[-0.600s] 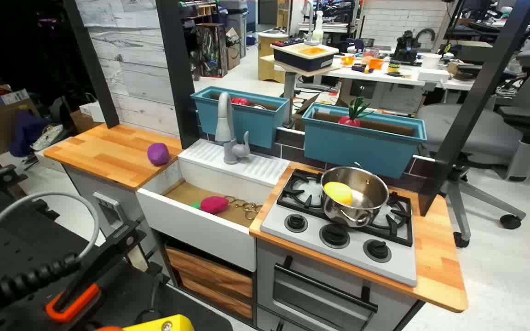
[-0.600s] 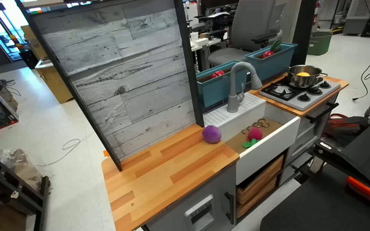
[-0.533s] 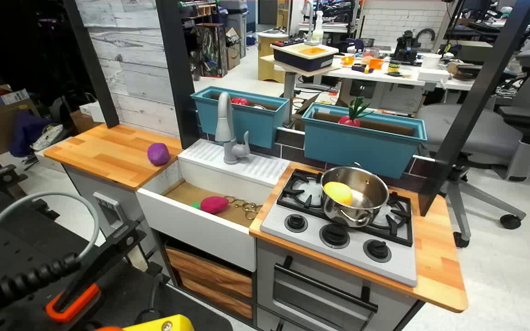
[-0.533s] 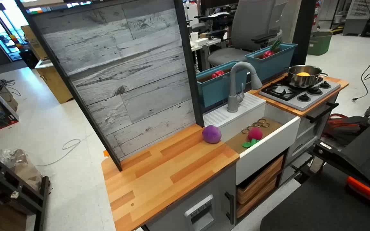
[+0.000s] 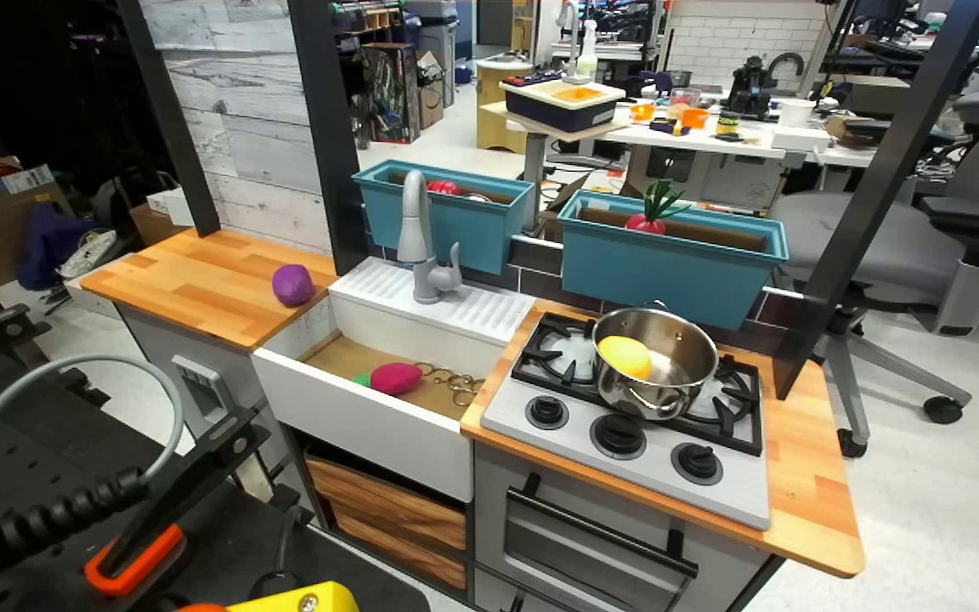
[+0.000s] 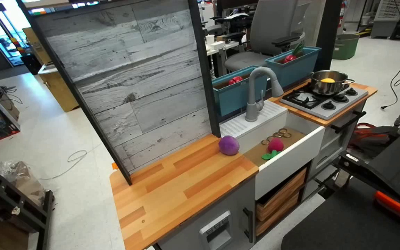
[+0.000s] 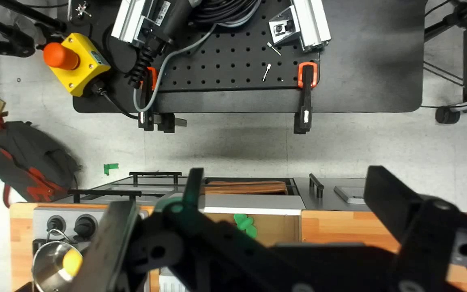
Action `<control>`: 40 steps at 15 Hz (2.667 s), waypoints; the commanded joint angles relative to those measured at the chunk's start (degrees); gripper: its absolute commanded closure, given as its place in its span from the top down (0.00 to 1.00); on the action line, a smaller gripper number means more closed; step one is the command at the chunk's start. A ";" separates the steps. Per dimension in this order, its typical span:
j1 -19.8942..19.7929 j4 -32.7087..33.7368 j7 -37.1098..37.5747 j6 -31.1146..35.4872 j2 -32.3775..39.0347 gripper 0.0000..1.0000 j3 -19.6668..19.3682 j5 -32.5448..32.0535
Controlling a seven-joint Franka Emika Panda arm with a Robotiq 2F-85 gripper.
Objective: Put the purple plushy in the sink
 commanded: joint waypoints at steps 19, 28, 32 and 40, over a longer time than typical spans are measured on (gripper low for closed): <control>4.30 9.51 4.82 35.12 34.96 1.00 -7.26 -3.90; 10.67 31.06 6.66 38.62 59.03 1.00 -12.82 -3.87; 12.42 40.56 6.29 37.80 67.86 1.00 -13.94 -4.06; 12.98 53.37 1.59 39.60 78.95 1.00 -12.76 -3.47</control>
